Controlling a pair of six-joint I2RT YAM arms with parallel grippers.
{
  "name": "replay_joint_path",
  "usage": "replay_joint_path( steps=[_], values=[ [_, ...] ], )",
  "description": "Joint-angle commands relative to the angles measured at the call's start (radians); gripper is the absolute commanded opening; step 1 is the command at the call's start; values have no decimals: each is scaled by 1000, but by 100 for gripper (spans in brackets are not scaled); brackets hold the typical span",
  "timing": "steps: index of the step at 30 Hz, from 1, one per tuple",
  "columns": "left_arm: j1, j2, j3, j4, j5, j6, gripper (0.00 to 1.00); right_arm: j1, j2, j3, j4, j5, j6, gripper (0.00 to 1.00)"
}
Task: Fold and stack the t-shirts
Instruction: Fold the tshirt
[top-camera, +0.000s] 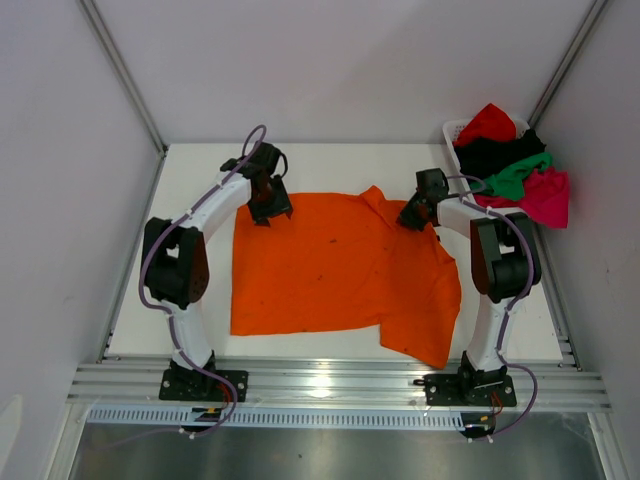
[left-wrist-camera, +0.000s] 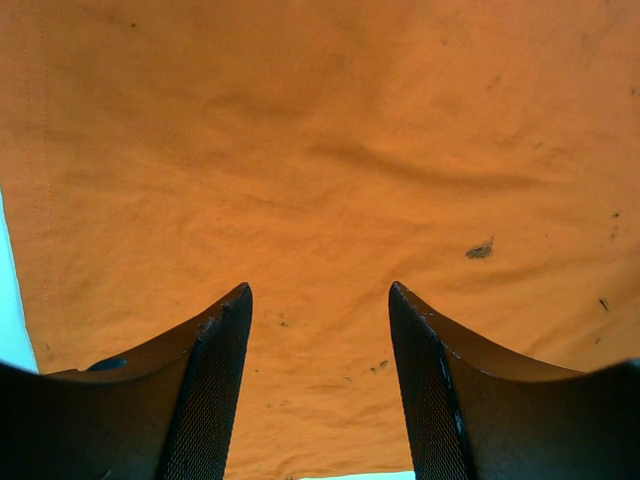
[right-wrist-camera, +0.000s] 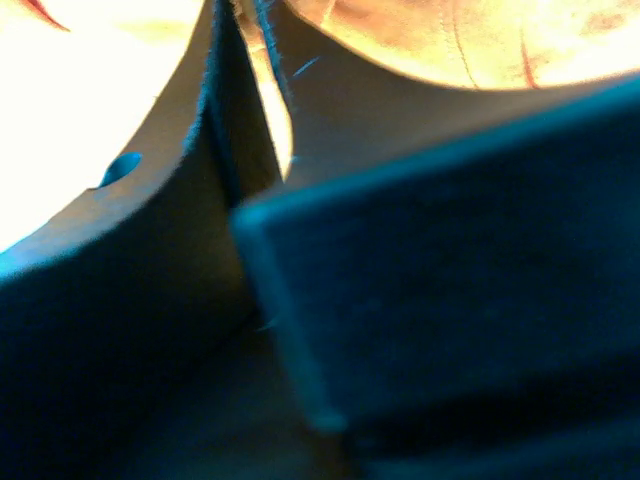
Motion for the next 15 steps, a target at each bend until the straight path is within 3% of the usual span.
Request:
replay_joint_path(
  steps=[1,15],
  values=[
    [-7,2,9,7,-3,17,60,-5,11,28,42,-16,-12,14],
    [-12,-2,23,-3,-6,23,60,-2,-18,11,70,-9,-33,8]
  ],
)
